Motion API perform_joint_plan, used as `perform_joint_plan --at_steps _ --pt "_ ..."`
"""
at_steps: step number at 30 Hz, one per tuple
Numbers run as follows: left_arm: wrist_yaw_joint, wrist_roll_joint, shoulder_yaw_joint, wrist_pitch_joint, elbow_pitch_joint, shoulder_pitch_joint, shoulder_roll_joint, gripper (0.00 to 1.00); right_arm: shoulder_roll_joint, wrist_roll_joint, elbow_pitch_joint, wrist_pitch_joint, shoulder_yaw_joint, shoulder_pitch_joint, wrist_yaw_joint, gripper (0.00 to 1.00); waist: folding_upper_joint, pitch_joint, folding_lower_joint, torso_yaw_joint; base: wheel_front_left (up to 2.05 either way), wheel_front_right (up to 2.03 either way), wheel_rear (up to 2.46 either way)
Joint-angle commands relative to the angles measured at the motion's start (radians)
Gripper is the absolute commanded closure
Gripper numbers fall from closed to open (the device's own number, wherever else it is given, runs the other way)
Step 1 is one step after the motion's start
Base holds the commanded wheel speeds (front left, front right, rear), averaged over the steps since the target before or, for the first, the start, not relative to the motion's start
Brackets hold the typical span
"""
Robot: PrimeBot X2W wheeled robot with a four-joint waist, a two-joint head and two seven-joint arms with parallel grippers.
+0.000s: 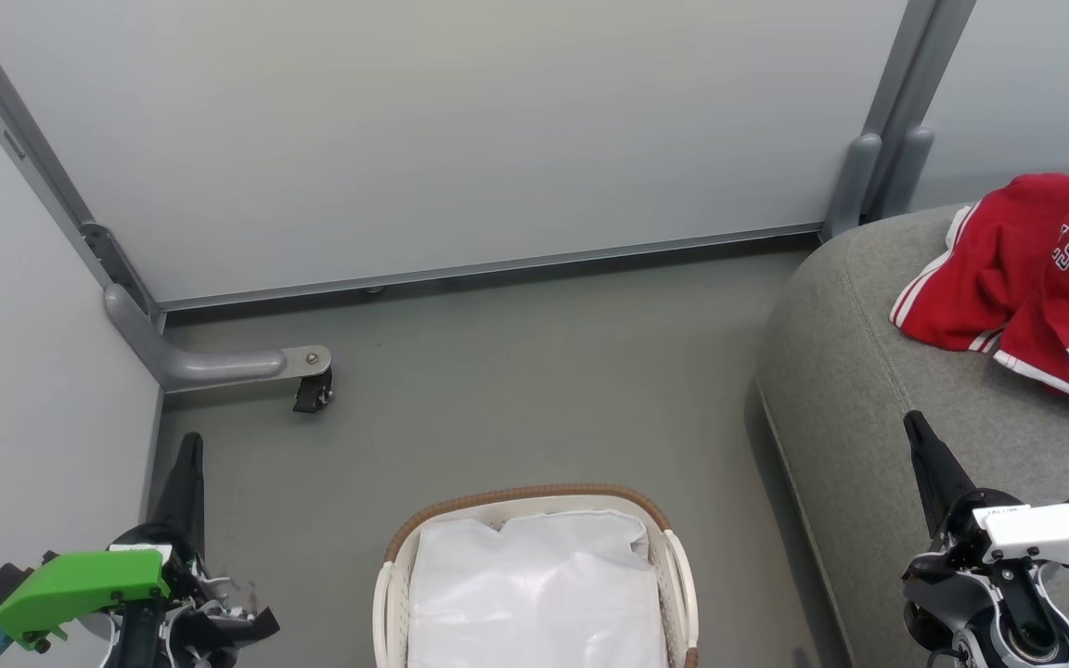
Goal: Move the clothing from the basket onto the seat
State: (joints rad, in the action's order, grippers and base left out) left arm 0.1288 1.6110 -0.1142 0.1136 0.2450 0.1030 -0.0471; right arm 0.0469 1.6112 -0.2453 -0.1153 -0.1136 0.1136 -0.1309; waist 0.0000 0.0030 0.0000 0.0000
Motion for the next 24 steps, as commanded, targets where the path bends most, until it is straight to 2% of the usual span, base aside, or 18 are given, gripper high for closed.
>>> perform_joint_plan --at_steps 1,24 --pt "0.004 0.004 -0.002 0.004 -0.001 0.011 -0.006 1.00 0.006 0.003 0.003 -0.002 -0.002 -0.011 0.000 1.00 0.0000 0.000 0.0000 0.000 0.00 0.00 0.00" --pt "0.004 0.004 -0.002 0.004 -0.001 0.011 -0.006 1.00 0.006 0.003 0.003 -0.001 -0.002 -0.011 0.000 1.00 0.0000 0.000 0.0000 0.000 0.00 0.00 0.00"
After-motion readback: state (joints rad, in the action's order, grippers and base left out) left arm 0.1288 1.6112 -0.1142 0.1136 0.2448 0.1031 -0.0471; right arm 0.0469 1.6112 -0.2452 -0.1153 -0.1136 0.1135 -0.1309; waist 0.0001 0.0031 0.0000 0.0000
